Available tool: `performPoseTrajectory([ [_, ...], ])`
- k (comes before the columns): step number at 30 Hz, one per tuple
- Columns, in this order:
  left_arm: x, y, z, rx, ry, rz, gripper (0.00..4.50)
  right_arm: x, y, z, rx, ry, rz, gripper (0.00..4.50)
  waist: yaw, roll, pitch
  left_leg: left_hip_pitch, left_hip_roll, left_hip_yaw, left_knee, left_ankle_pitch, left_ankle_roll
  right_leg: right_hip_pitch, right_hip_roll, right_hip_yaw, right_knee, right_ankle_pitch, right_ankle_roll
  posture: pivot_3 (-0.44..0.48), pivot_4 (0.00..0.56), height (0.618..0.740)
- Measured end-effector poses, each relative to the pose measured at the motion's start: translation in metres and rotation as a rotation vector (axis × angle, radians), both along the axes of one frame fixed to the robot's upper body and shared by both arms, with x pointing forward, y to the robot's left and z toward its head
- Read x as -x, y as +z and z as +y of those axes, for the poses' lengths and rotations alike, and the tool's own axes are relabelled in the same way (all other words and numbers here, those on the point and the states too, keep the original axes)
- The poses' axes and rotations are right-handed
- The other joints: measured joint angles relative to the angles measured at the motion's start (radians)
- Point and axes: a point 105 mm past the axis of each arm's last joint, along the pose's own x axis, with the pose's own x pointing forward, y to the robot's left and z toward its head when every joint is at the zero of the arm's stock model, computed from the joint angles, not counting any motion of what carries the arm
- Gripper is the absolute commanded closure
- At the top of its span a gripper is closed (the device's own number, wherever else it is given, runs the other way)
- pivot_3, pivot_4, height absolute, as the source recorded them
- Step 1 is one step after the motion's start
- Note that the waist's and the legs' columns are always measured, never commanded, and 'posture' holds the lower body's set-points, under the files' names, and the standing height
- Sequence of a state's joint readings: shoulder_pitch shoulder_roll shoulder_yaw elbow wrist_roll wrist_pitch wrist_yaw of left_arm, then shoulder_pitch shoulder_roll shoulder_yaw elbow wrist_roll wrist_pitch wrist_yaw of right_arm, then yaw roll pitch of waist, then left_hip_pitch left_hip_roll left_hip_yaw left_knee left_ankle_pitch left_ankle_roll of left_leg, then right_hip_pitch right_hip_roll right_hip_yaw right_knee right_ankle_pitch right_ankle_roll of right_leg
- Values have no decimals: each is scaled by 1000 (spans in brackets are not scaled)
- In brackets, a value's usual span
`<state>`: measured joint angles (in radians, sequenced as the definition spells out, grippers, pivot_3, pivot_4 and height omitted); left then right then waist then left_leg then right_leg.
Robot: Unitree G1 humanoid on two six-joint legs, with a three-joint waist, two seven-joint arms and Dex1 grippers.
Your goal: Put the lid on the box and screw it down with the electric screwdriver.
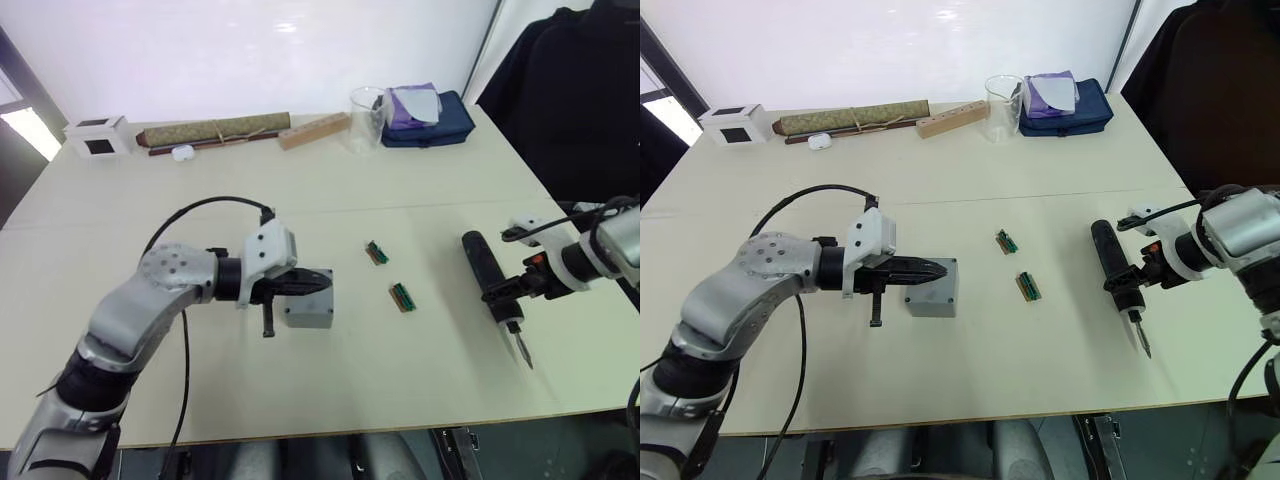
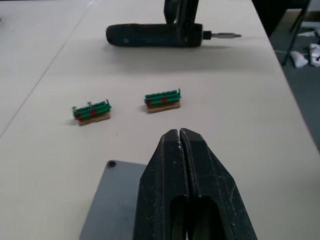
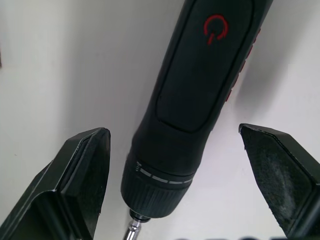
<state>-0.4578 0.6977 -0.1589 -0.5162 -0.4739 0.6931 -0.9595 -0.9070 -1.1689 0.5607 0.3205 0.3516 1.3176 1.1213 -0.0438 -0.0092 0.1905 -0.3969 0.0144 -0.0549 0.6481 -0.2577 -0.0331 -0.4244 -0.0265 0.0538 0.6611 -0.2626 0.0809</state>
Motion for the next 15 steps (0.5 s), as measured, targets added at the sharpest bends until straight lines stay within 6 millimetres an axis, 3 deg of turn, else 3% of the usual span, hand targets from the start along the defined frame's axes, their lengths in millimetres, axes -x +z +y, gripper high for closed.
performPoseTrajectory([
  [9, 17, -1, 0, 21, 33, 34, 4500, -1, -9, -2, 5, 39, 45, 59, 1, -1, 0, 0, 0, 0, 2, 0, 0, 1, 0, 0, 0, 0, 0, 0, 150, 740],
  [15, 15, 3, 2, 26, 58, 15, 4500, -6, -11, -4, -11, 25, 49, 59, 0, -3, -1, 5, 0, 0, 2, 0, 0, 7, 0, 0, 0, 0, 0, 0, 150, 740],
])
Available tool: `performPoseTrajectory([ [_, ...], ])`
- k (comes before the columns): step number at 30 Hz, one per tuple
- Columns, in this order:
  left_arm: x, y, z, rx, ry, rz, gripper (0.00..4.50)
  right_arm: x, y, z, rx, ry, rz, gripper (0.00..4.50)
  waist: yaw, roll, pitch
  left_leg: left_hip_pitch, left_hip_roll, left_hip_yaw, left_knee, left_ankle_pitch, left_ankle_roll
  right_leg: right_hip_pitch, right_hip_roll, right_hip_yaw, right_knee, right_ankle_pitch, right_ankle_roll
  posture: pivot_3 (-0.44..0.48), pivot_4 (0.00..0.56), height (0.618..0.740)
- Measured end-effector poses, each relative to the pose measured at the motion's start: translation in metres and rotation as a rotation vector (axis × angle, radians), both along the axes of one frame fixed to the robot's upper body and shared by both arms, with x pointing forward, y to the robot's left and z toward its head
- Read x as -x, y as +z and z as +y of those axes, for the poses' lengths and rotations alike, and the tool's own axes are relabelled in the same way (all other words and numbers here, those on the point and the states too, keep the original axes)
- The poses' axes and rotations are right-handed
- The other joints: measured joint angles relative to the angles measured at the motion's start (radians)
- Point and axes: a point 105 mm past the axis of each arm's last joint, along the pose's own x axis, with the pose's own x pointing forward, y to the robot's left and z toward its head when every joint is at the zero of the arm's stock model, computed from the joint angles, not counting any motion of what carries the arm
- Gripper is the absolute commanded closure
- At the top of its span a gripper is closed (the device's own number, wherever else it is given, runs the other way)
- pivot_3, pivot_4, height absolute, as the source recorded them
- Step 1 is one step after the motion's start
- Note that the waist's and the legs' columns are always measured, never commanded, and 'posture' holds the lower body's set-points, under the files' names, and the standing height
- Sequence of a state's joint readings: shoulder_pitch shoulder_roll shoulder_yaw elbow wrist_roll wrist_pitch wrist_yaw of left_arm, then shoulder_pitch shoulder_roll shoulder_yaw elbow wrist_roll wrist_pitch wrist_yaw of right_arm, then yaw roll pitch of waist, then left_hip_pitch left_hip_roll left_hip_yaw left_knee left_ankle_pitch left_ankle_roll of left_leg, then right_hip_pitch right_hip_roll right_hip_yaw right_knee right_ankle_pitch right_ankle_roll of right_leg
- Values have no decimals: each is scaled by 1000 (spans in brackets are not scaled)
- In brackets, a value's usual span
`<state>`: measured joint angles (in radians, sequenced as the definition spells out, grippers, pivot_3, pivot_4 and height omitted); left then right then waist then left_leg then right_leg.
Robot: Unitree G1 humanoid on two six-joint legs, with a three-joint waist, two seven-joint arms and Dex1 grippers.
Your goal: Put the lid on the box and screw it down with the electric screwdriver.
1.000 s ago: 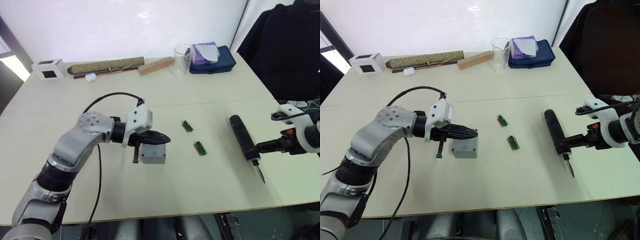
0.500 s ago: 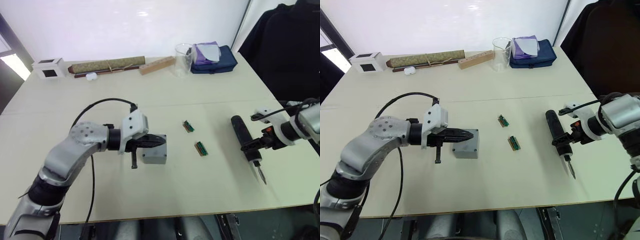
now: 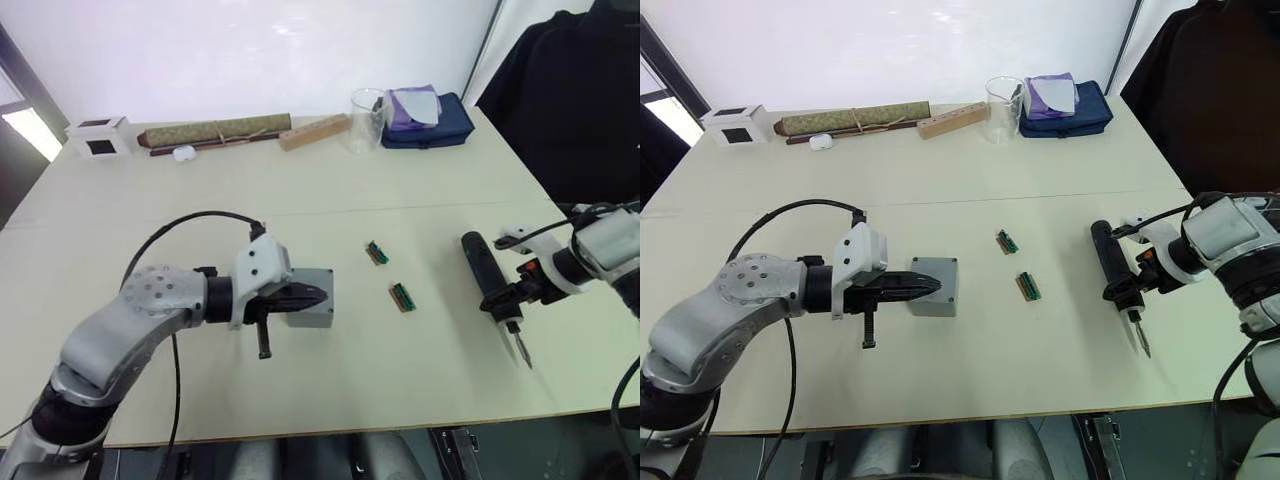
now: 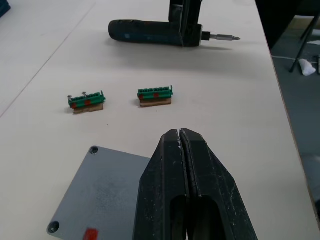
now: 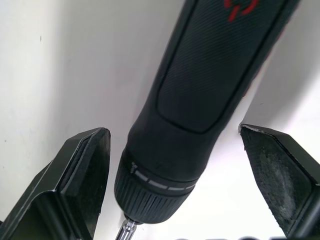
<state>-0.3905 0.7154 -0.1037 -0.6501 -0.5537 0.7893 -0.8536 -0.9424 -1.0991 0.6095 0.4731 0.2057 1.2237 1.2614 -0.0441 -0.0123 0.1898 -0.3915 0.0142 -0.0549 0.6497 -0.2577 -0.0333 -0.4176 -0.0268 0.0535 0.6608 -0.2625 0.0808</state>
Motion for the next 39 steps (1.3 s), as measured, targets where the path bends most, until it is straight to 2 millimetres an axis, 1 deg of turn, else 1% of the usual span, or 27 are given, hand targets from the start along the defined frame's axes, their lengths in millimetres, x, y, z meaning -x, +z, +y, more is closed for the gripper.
performPoseTrajectory([
  [6, -12, 5, 5, -2, 13, -37, 4500, -3, -3, -5, -25, -49, 4, 59, 0, -4, -1, 3, 0, -2, 0, 0, 0, 6, 0, -2, -4, 0, 0, 0, 150, 740],
  [9, -16, 9, 3, 12, -2, -43, 4500, -4, -5, -4, -19, -42, 6, 59, 1, -6, -2, 3, 0, -2, 0, 0, 0, 8, 0, -2, -7, 0, -1, 0, 150, 740],
  [12, -18, 7, -2, 11, -29, -29, 4500, -5, -7, -3, -7, -25, 7, 59, -1, -9, -3, 3, 0, -2, 0, 0, 0, 9, 0, -2, -8, 1, 0, 0, 150, 740],
  [14, -18, 6, -1, 9, -34, -20, 4500, -5, -7, -2, 3, -14, 11, 532, -1, -9, -3, 3, 0, -3, 0, 0, 0, 9, 0, -3, -8, 1, 0, 0, 150, 740],
  [15, -19, 6, -1, 9, -34, -19, 4500, -4, -8, -3, 12, -10, 13, 682, 0, -10, -3, 3, 0, -3, 0, 0, 0, 9, 0, -3, -8, 1, 0, 0, 150, 740],
  [17, -19, 6, -2, 12, -38, -19, 4500, -3, -9, -3, 37, 5, 17, 682, 1, -10, -3, 3, 0, -3, 0, 0, 0, 9, 0, -3, -8, 1, 0, 0, 150, 740],
  [20, -19, 4, -4, 19, -48, -13, 4500, 2, -9, 1, 73, 45, 30, 682, 3, -9, -3, 3, 0, -4, -1, 0, 0, 8, 0, -3, -8, 1, 0, 0, 150, 740],
  [25, -19, 2, -12, 29, -59, -11, 4500, 15, -11, 16, 91, 96, 66, 682, 3, -9, -3, 3, 0, -5, -2, 0, 0, 8, 0, -5, -8, 0, 0, 0, 150, 740],
  [27, -19, 5, -15, 48, -56, -21, 4500, 16, -12, 21, 105, 85, 68, 682, 2, -9, -3, 3, 0, -5, -2, 0, 0, 8, 0, -5, -8, 0, 0, 0, 150, 740],
  [29, -18, 5, -18, 61, -54, -26, 4500, 15, -13, 21, 115, 64, 68, 682, 2, -10, -4, 3, 0, -5, -1, 0, 0, 9, 0, -5, -8, 0, 0, 0, 150, 740],
  [33, -16, 0, -20, 71, -40, -9, 4500, 13, -20, 19, 107, -16, 93, 682, 3, -20, -9, 5, 0, -6, -1, 0, 0, 11, 0, -5, -9, 0, 0, 0, 150, 740],
  [35, -16, 0, -20, 71, -30, -10, 4500, 8, -22, 20, 98, -71, 104, 682, 4, -24, -12, 6, 0, -6, -1, 0, 0, 13, -1, -5, -11, -1, -4, 0, 150, 740],
  [39, -16, -2, -20, 73, -18, -4, 4500, 1, -25, 22, 84, -118, 119, 682, 2, -31, -17, 8, 0, -6, -1, 0, 0, 16, -1, -5, -13, -1, -4, 0, 150, 740],
])
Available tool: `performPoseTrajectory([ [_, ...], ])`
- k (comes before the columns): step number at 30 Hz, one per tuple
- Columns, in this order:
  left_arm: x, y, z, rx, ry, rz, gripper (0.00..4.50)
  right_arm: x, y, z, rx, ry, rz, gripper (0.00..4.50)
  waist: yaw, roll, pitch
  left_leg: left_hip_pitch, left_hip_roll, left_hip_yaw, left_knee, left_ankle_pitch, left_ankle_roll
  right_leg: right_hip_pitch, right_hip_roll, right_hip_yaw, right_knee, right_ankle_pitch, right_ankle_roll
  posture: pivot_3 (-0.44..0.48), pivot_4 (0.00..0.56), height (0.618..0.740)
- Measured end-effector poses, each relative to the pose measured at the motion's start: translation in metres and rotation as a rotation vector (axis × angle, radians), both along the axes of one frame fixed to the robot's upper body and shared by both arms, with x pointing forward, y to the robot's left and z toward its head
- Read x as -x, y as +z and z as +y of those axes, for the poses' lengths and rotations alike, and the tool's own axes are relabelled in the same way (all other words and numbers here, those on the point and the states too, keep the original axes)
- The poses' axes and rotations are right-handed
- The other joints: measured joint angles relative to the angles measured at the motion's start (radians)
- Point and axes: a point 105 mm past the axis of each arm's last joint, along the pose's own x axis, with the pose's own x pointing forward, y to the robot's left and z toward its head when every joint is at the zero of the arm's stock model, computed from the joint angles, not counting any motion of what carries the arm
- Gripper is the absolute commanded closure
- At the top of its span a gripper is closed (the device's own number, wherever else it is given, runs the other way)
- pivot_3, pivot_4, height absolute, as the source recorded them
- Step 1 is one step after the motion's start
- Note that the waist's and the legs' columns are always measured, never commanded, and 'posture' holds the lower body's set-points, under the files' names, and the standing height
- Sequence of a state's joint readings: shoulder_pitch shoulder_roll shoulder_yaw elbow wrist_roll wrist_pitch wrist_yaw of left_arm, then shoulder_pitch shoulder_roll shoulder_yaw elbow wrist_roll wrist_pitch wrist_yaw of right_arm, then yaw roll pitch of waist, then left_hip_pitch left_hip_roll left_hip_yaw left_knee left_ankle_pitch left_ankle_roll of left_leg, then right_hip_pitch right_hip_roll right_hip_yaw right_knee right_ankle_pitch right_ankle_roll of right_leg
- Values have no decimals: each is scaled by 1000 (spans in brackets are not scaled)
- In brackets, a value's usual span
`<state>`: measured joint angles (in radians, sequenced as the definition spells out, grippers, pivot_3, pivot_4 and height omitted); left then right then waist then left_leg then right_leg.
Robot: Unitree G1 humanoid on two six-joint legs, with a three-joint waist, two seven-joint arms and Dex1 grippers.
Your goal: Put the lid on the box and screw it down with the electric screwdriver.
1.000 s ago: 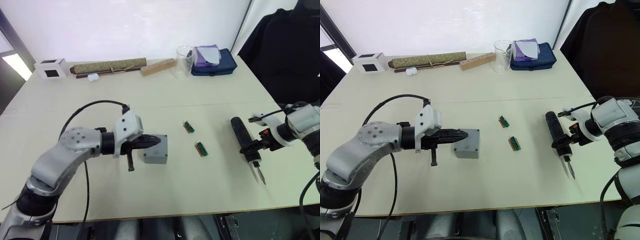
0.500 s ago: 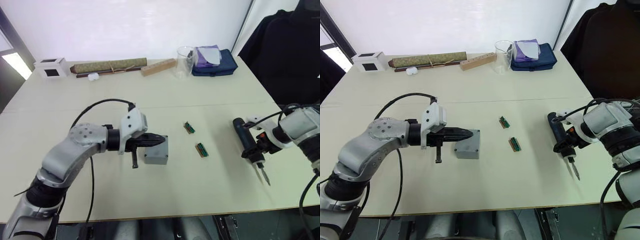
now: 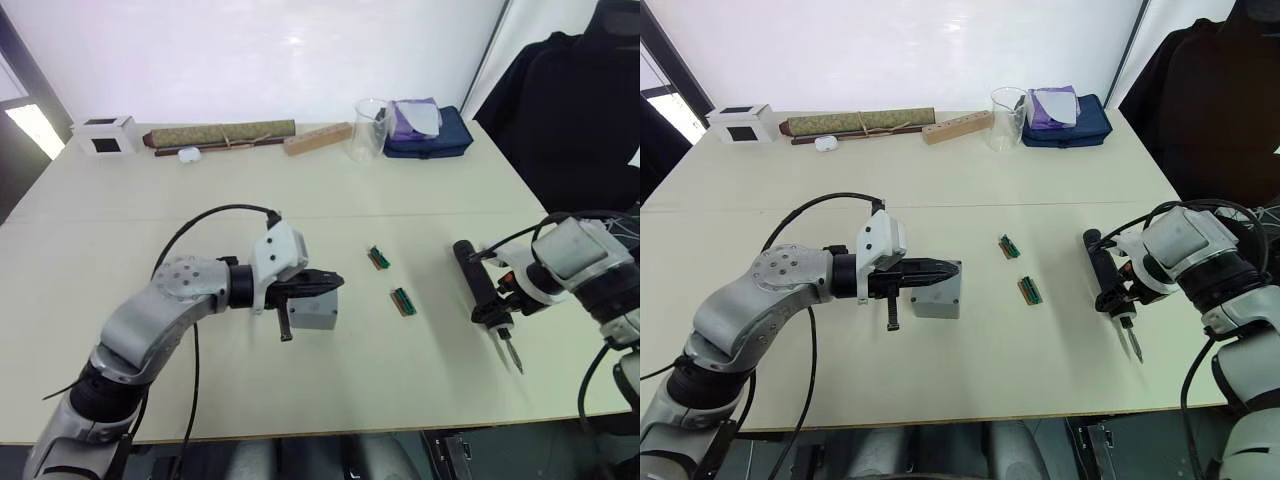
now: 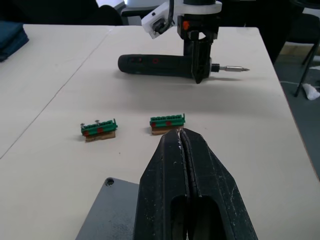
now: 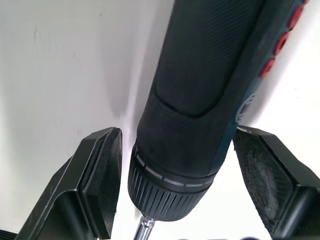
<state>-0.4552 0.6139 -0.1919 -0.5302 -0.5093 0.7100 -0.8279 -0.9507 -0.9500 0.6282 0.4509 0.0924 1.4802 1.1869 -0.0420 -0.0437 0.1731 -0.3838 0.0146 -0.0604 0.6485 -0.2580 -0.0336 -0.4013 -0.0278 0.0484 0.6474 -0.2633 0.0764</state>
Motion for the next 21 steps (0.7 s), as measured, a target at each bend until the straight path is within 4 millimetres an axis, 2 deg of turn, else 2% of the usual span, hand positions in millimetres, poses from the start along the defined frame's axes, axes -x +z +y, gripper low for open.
performPoseTrajectory([
  [1, 1, -2, 0, 4, 4, 9, 4500, -2, -1, 1, 2, -8, 7, 682, -2, -1, -1, 3, 0, 0, 0, 0, 0, 2, 0, 0, -1, 0, 0, 0, 150, 740],
  [7, 1, -5, -1, 21, 31, 18, 4500, 4, -3, 3, 79, 50, 41, 2322, 3, 0, 0, 8, 0, 0, -3, -1, 0, 6, 0, 0, -1, -1, 0, 0, 150, 740],
  [18, 1, -4, -2, 29, 32, 13, 4500, 3, -2, 9, 59, 29, 30, 2358, -1, 1, 0, 8, 1, -1, -5, -1, 1, 6, 1, 0, -1, -1, 0, 0, 150, 740],
  [21, -3, -5, 1, 18, 36, 21, 4500, -6, -1, 9, 9, -27, 7, 2377, -7, 0, 0, 9, 1, 1, -5, -1, 1, 6, 2, 0, -1, -1, 0, 0, 150, 740],
])
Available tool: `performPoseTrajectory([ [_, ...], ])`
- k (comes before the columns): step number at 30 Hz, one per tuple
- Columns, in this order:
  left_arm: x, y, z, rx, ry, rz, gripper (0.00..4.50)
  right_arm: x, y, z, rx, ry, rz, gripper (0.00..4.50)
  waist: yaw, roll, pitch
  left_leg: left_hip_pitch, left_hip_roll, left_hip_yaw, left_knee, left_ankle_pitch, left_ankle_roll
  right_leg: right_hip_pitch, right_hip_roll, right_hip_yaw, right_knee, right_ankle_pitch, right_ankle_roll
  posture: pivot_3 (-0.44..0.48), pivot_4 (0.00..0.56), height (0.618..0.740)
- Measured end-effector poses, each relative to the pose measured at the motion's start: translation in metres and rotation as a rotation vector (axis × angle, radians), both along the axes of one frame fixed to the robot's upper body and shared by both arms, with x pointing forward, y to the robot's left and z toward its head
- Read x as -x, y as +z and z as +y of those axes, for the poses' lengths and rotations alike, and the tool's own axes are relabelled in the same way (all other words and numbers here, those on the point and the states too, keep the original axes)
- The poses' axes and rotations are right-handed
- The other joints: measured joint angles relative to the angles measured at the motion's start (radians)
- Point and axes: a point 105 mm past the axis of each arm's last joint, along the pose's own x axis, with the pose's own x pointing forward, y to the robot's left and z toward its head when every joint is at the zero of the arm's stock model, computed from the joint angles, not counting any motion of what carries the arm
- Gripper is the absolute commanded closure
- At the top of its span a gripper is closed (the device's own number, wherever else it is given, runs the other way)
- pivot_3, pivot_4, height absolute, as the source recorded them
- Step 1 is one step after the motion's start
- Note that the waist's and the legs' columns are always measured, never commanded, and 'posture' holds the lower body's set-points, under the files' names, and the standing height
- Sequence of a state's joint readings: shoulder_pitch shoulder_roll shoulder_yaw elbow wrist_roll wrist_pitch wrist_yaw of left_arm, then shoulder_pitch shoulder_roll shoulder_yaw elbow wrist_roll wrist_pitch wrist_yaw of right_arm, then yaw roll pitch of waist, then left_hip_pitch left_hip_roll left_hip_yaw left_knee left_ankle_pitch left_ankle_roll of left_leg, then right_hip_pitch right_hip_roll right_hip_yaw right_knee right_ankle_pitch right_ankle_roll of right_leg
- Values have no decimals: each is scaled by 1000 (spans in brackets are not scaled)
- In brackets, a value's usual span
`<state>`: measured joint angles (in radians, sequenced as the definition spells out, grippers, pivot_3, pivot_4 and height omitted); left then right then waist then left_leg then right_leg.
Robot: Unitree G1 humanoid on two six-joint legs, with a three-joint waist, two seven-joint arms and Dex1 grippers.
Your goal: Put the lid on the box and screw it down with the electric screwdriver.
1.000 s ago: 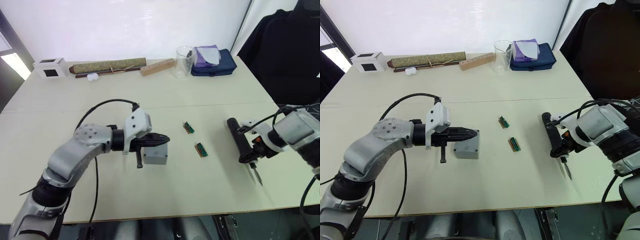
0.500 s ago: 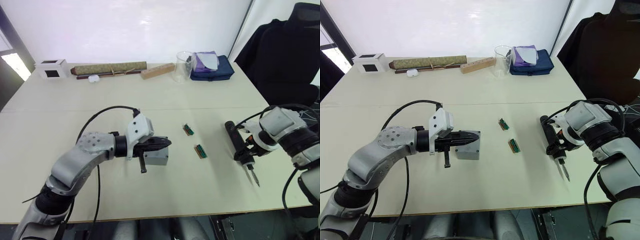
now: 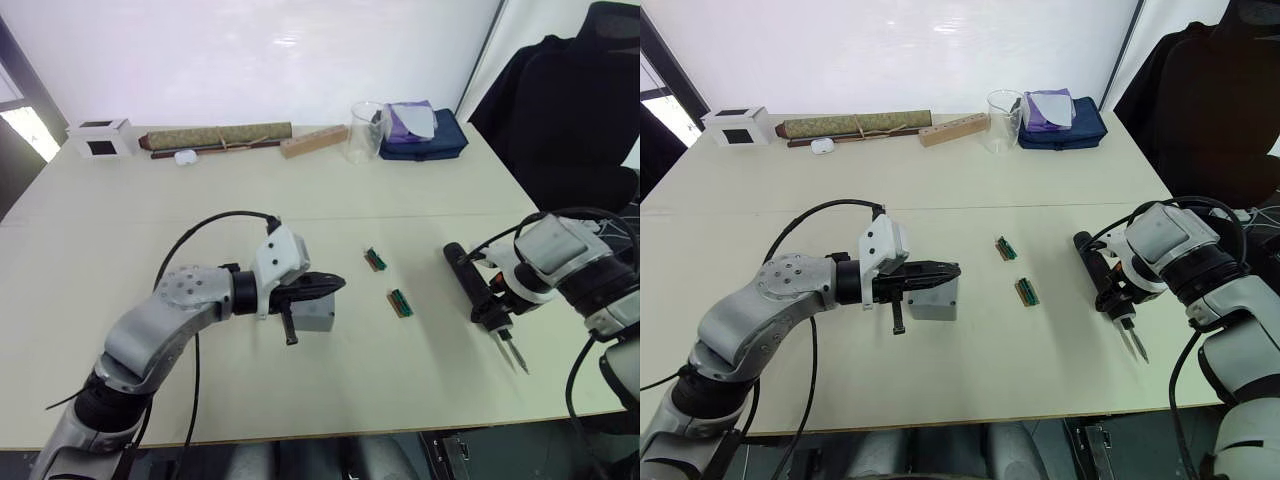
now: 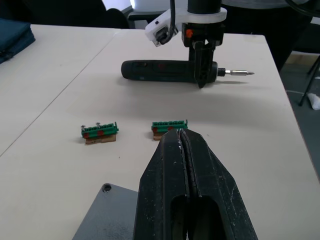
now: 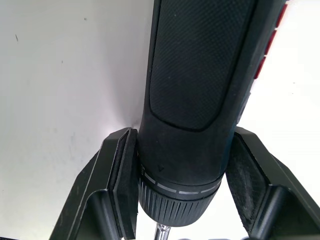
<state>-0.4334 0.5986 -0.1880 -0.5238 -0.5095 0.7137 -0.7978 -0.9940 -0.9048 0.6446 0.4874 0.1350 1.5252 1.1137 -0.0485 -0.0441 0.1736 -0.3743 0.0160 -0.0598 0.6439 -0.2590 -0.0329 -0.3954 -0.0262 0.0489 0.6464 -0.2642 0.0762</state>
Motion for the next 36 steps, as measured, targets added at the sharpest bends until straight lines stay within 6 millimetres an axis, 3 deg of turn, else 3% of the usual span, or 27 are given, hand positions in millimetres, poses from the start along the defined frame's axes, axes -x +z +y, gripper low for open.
performPoseTrajectory([
  [2, -2, -1, 3, -6, 5, 6, 4500, -8, 4, 0, -38, -38, -26, 2377, -8, 1, 1, 0, 0, 1, 1, 0, 0, 0, 0, 1, 0, 0, -1, 0, 150, 740],
  [5, -6, -2, 8, -3, 11, 27, 4500, -26, 21, 18, -187, -53, -114, 2377, -20, 16, 10, -2, -1, 4, 1, 0, 0, -3, -1, 3, 1, 1, 0, 0, 150, 740],
  [7, -9, 0, 14, 10, 21, 34, 4500, -37, 43, 38, -342, -44, -196, 2377, -19, 28, 17, -14, -1, 4, 1, 0, 0, -16, -1, 4, 6, 4, 5, 0, 150, 740],
  [11, -21, 0, 34, 17, 79, 59, 4500, -51, 100, 52, -639, -38, -442, 2377, 4, 31, 19, -36, -1, 2, 3, 1, -1, -43, 0, 2, 17, 3, 3, 0, 150, 740],
  [14, -31, -1, 52, 8, 128, 82, 4500, -54, 148, 67, -792, 53, -753, 2377, 11, 31, 19, -38, -1, 2, 2, 1, -1, -45, 0, 2, 16, 3, 2, 0, 150, 740],
  [16, -37, -2, 60, -9, 142, 96, 4500, -50, 165, 84, -861, 107, -965, 2377, 10, 31, 19, -38, -2, 2, 3, 1, -1, -44, -2, 3, 17, 3, 3, 0, 150, 740],
  [20, -41, -1, 66, -20, 129, 100, 4500, -38, 168, 105, -915, 119, -1196, 2377, 10, 32, 20, -37, -3, 2, 4, 3, -3, -43, -3, 3, 17, 5, 5, 0, 150, 740],
  [23, -45, -3, 65, -30, 124, 117, 4500, -19, 167, 127, -899, 151, -1380, 2377, 11, 32, 20, -36, -3, 1, 4, 3, -3, -40, -2, 2, 17, 4, 5, 0, 150, 740],
  [27, -42, -6, 53, -34, 76, 128, 4500, 0, 146, 161, -870, 207, -1416, 2377, 4, 32, 20, -34, -3, 2, 4, 3, -3, -40, -2, 3, 17, 4, 5, 0, 150, 740],
  [36, -40, -34, 36, -135, 24, 127, 4500, 21, 129, 192, -807, 373, -1425, 2377, 5, 32, 19, -33, -3, 1, 4, 3, -4, -39, -2, 2, 18, 4, 5, 0, 150, 740],
])
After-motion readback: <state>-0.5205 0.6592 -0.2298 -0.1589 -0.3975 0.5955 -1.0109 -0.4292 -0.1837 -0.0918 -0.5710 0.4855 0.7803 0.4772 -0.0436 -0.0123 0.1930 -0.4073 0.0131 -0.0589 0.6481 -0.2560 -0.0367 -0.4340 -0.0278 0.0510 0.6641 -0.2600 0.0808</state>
